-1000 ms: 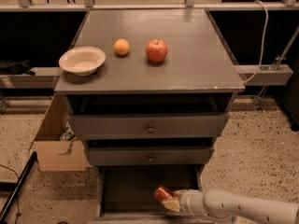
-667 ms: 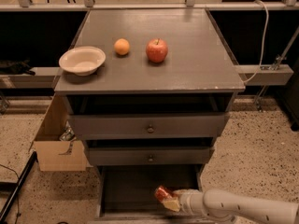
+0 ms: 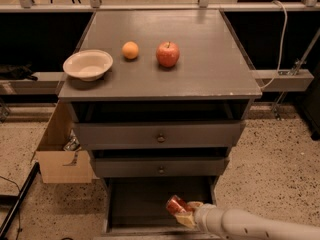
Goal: Pick coke can from bottom drawer and place on counter
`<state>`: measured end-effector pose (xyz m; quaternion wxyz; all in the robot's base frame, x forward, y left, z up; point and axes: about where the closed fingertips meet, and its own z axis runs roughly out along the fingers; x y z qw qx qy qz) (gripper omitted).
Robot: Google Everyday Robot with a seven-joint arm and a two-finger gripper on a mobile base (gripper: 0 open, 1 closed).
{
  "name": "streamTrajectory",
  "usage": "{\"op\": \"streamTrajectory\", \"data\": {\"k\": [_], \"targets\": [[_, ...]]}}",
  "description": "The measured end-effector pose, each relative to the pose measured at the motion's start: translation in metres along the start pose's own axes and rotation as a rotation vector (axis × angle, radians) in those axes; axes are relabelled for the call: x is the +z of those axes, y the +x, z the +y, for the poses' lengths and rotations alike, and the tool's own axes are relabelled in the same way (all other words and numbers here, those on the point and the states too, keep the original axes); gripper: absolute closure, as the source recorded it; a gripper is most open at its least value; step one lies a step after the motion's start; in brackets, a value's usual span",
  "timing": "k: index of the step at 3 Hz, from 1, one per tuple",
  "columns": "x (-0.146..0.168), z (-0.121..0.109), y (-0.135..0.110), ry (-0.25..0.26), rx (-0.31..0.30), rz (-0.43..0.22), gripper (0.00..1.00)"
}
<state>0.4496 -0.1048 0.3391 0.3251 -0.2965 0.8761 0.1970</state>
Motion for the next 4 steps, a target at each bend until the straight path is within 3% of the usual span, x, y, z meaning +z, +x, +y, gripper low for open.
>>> {"op": "streamTrajectory", "data": {"k": [1, 2, 3, 4], "targets": [[-0.094, 0.037, -0.045, 0.099, -0.151, -0.108, 1.00], [-0.156, 0.077, -0.076, 0.171, -0.277, -0.171, 1.00], [-0.173, 0.085, -0.096, 0.200, -0.290, -0.217, 1.00], [-0.175, 0.086, -0.100, 0.201, -0.303, -0.224, 1.00]]}}
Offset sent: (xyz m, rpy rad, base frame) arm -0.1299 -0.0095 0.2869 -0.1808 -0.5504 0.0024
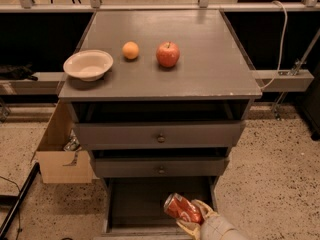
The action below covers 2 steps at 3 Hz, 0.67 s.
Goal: Pick coke can from bottom drawer and place on counter
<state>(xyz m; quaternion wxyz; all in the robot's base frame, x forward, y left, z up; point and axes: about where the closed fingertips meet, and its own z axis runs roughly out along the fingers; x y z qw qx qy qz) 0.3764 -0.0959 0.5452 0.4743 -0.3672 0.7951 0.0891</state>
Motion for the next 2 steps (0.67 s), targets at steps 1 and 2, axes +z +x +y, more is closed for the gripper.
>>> {"op": "streamTrajectory", "data": {"k": [1, 2], "targets": [[-0.012, -0.017, -0.043, 0.024, -0.048, -0.069, 1.00], [-0.043, -0.049, -0.109, 0.081, -0.110, -0.144, 1.00]]}}
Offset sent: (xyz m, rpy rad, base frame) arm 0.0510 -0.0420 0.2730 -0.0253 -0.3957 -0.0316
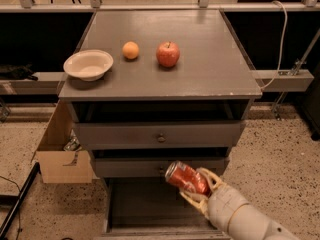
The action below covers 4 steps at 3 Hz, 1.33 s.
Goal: Pick coke can from bottom drawer and place on counter
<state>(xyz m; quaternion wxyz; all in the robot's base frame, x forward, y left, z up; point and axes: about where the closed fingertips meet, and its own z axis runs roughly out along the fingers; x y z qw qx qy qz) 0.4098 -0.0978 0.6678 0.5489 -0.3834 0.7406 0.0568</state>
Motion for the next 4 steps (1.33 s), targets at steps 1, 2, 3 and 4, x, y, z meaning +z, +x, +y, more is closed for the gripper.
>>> {"op": "streamTrajectory", "data": {"k": [1, 2, 3, 4], "targets": [[-0.015, -0.014, -0.022, 0.036, -0.003, -0.025, 1.00], [-0.015, -0.013, -0.019, 0.036, -0.001, -0.021, 1.00], [-0.011, -0.017, -0.022, 0.051, -0.004, -0.029, 1.00], [-0.003, -0.055, -0.035, 0.108, -0.031, -0.025, 1.00]]}}
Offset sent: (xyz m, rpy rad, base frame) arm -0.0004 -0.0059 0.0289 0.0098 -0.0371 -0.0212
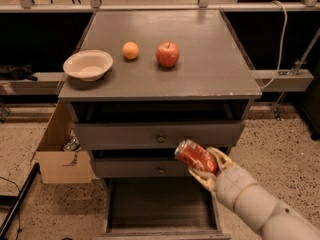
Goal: Pick coke can from bottom drawer and place on counter
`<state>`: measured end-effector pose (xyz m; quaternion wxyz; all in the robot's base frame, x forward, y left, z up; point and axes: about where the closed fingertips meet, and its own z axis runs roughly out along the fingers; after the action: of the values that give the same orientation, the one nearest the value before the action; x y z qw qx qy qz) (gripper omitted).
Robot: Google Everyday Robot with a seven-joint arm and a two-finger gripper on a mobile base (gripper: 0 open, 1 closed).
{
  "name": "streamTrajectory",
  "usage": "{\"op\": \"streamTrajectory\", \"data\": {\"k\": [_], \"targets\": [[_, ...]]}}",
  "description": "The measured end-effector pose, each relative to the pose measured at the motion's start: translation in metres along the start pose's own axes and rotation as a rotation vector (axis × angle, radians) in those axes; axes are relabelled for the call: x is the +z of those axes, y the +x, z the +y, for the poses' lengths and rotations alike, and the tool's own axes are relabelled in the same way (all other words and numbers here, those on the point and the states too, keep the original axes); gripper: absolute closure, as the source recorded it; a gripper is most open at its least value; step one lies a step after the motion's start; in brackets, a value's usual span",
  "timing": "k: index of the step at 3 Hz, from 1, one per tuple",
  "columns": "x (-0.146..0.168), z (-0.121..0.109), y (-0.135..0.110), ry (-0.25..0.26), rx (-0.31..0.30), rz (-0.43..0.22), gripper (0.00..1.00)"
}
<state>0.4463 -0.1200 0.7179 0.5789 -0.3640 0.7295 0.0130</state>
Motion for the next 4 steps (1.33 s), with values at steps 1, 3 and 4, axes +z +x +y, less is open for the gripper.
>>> {"op": "streamTrajectory", "data": {"k": [1, 3, 4], "targets": [[0.027, -0.047, -0.015, 0.030, -0.052, 0.019, 1.00], [0.081, -0.115, -0.017, 0.046, -0.119, 0.105, 1.00], [0.096, -0.115, -0.009, 0.027, -0.138, 0.125, 1.00]]}}
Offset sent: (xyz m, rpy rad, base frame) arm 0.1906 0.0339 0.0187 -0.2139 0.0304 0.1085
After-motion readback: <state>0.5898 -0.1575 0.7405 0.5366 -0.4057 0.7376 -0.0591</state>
